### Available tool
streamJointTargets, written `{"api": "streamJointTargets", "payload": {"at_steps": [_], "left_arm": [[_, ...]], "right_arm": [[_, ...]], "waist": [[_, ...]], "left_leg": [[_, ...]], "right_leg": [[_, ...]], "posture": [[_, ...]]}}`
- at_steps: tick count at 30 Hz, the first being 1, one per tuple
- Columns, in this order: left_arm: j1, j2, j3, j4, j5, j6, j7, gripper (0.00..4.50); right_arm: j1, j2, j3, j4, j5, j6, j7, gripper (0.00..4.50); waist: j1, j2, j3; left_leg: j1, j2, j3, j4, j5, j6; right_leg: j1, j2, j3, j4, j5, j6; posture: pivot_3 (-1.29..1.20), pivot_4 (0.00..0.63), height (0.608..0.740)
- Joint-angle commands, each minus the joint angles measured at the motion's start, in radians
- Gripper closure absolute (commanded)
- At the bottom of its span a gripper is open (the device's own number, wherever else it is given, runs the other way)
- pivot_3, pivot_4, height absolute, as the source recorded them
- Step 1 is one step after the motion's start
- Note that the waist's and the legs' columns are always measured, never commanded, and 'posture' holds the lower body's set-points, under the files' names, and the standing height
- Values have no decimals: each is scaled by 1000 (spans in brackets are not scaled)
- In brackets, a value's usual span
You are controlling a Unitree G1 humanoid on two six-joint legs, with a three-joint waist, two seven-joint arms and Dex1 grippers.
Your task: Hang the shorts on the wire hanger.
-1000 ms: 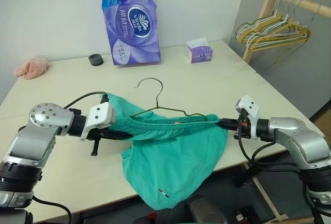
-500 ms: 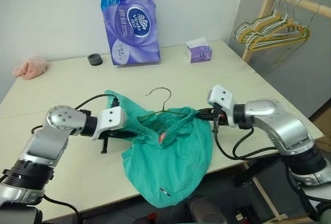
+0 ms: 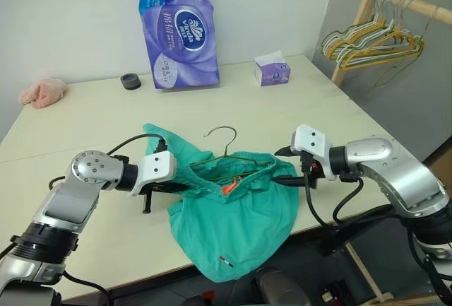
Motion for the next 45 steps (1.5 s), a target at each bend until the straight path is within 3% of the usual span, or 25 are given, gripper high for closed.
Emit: {"api": "streamJointTargets", "payload": {"at_steps": [1, 8, 19, 23, 33, 42, 45], "left_arm": [[-16, -1, -3, -22, 3, -24, 0, 4500], [-26, 2, -15, -18, 7, -31, -9, 4500], [-29, 0, -18, -23, 14, -29, -13, 4500], [-23, -1, -17, -32, 9, -26, -14, 4500], [-2, -8, -13, -49, 5, -28, -2, 4500], [-16, -60, -2, 0, -6, 30, 36, 4500], [-61, -121, 99, 52, -128, 160, 72, 3563]], "right_arm": [[0, -1, -7, 21, -45, -19, -34, 17], [-12, 53, 88, 165, -123, -108, -14, 17], [-153, 181, 216, 414, -224, -240, 104, 17], [-190, 209, 239, 491, -259, -279, 143, 949], [-197, 246, 235, 508, -291, -283, 195, 4474], [-184, 253, 208, 480, -285, -275, 223, 4474], [-174, 247, 185, 451, -270, -247, 218, 4500]], "waist": [[0, 0, 0], [-2, 0, 0], [-5, 0, -1], [-4, 0, -1], [-4, 0, -1], [-5, 1, -5], [-4, 1, -6]], "left_leg": [[0, 0, 0, 0, 0, 0], [0, 0, 0, 0, 0, 0], [0, 0, 0, 0, 0, 0], [0, 0, 0, 0, 0, 0], [0, 0, -1, 0, 0, 0], [0, 0, -1, 0, 0, 0], [0, 0, -2, 0, 0, 0]], "right_leg": [[0, 0, 0, 0, 0, 0], [0, 0, 0, 0, 0, 0], [0, 0, 0, 0, 0, 0], [0, 0, 0, 0, 0, 0], [0, 0, -1, 1, 0, 0], [0, 0, -1, 1, 0, 0], [0, -1, -1, 1, 0, 0]], "posture": [[-330, 33, 740], [-325, 28, 740], [-318, 17, 740], [-313, 16, 740], [-312, 10, 740], [-312, 10, 740], [-326, 5, 740]]}}
